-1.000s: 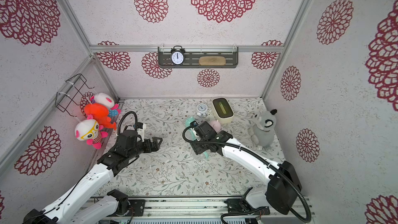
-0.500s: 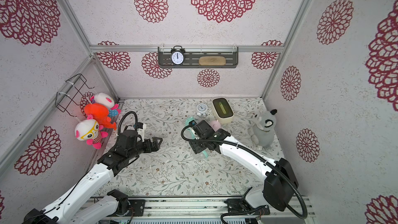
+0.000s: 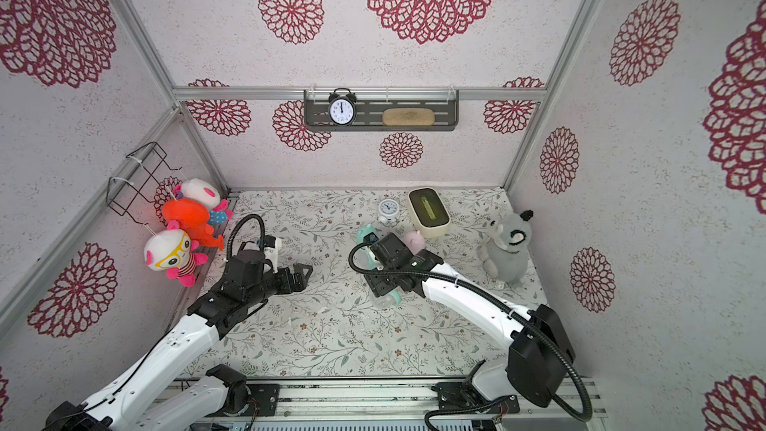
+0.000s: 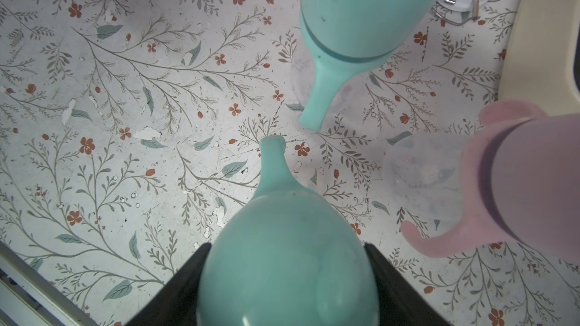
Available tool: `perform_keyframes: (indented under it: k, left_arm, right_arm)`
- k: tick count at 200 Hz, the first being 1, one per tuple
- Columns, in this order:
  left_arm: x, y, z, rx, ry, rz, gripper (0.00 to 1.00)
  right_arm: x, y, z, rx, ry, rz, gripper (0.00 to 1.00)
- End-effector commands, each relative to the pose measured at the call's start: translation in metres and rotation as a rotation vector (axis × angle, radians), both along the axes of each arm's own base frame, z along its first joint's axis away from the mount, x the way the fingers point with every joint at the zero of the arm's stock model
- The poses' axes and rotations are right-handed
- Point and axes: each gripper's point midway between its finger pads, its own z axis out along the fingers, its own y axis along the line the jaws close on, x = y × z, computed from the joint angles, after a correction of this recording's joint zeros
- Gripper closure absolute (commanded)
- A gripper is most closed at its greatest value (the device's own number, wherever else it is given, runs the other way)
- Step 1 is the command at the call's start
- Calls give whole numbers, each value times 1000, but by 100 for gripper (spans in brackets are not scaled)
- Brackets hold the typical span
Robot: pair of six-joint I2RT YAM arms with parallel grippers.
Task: Assemble the baby bottles
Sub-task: Close the lid on the baby bottle.
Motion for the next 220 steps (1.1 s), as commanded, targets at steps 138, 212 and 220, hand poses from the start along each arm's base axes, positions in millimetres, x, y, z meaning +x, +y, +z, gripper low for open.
perform_keyframes:
  k: [138,212,220]
  left_arm:
    - [1,0,10,6,-33,-4,2]
    - [2,-1,13,6,-38,-10,2]
    - [2,-1,13,5,-36,-10,2]
  right_arm:
    - [-23,-22,-47,30,4,-89,28]
    - [-29,-30,-57,9,-21,-114,28]
    - [-29,-31,-56,11,-28,-116,28]
